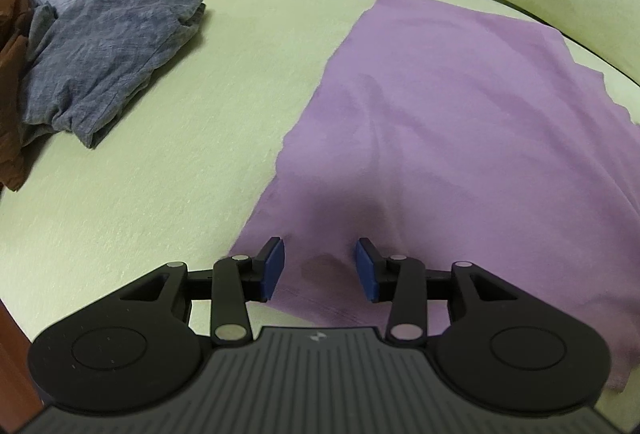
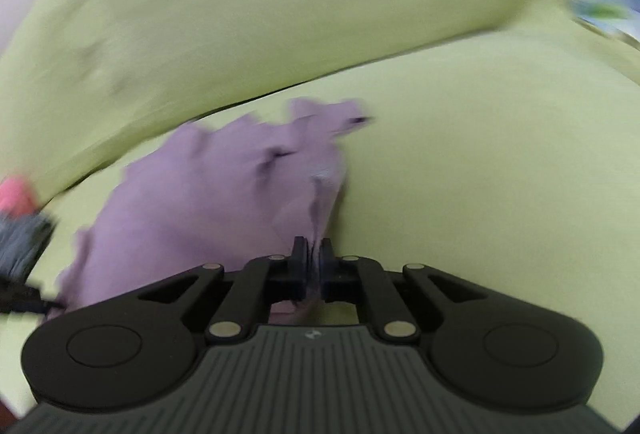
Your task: Fold clothes
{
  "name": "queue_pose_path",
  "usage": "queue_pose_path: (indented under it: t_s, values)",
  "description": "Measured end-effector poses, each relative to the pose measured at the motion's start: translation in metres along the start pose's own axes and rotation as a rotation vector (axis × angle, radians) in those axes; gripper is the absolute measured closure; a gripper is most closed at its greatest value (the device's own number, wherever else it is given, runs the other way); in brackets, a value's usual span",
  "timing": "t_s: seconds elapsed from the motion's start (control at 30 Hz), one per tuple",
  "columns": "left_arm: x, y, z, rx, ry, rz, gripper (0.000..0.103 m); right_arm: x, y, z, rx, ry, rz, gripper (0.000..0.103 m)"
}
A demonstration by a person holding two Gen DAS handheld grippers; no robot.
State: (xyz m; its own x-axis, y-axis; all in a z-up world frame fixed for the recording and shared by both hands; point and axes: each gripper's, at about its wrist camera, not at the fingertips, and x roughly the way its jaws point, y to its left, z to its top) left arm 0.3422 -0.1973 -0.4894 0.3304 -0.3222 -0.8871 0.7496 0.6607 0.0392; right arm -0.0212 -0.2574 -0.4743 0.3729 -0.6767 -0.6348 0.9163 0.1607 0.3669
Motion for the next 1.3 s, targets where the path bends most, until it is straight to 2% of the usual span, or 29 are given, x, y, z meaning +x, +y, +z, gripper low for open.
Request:
queue_pose_path:
  t_s: [0.03,0.1,0.17,0.23,0.27,0.3,0.33,0.4,0.43,0.47,0.53,0.63,0.8,0.9,0.93,1.0,1.03,1.1,1.23,1.3]
  values:
    - [0.001,0.000,0.000,0.004,0.005,0.007,0.050,-0.004,-0.005,-0.001,0.022,0.010,-0.042,0.099]
    - [0.009,-0.002,-0.003,0.024,0.032,0.054,0.049,-0.006,-0.019,-0.004,0.098,0.012,-0.085,0.099]
    - [0.010,-0.003,-0.005,0.029,0.025,0.064,0.049,-0.002,-0.034,-0.006,0.165,0.048,-0.102,0.103]
    - [0.006,-0.004,-0.007,0.039,0.023,0.067,0.049,-0.005,-0.037,0.001,0.143,0.076,-0.097,0.103]
    - [0.003,-0.004,-0.009,0.047,0.019,0.068,0.049,-0.009,-0.035,0.005,0.126,0.066,-0.119,0.101]
    - [0.000,-0.004,-0.009,0.055,0.013,0.072,0.049,-0.014,-0.033,0.010,0.110,0.054,-0.142,0.091]
    - [-0.003,-0.005,-0.010,0.065,0.005,0.077,0.049,-0.023,-0.028,0.019,0.069,-0.012,-0.188,0.088]
    - [-0.009,-0.003,-0.007,0.073,-0.017,0.088,0.049,-0.020,-0.029,0.047,0.096,-0.078,-0.081,0.071]
    - [-0.010,-0.002,-0.005,0.068,-0.021,0.086,0.049,-0.019,-0.029,0.060,0.111,-0.110,-0.022,0.066]
    - [-0.011,-0.001,-0.002,0.056,-0.025,0.078,0.049,-0.006,-0.029,0.071,0.135,-0.095,0.023,0.063]
    - [-0.013,0.000,0.003,0.023,-0.026,0.056,0.049,0.021,-0.027,0.091,0.183,-0.058,0.110,0.064]
    - [-0.009,-0.003,0.010,0.004,-0.024,0.022,0.049,0.056,-0.022,0.106,0.155,-0.034,0.116,0.064]
    - [0.002,-0.008,0.018,0.020,-0.029,0.023,0.049,0.124,-0.017,0.119,0.081,0.015,0.045,0.063]
    - [0.008,-0.009,0.023,0.018,-0.031,0.016,0.049,0.141,-0.012,0.121,0.041,0.021,0.055,0.063]
    - [0.009,-0.010,0.024,0.018,-0.034,0.014,0.049,0.146,-0.010,0.121,0.027,0.022,0.059,0.064]
    - [0.009,-0.013,0.027,0.021,-0.043,0.001,0.049,0.159,-0.003,0.124,-0.030,0.045,0.058,0.102]
    - [0.009,-0.014,0.028,0.023,-0.046,-0.005,0.049,0.161,-0.001,0.124,-0.041,0.051,0.054,0.102]
    - [0.009,-0.019,0.031,0.038,-0.057,-0.023,0.049,0.158,0.004,0.130,-0.102,0.022,-0.013,0.102]
    - [0.010,-0.031,0.036,0.081,-0.068,-0.039,0.048,0.148,-0.008,0.145,-0.108,-0.037,-0.107,0.102]
    - [0.013,-0.040,0.037,0.102,-0.068,-0.041,0.048,0.151,-0.024,0.153,-0.085,-0.013,-0.151,0.102]
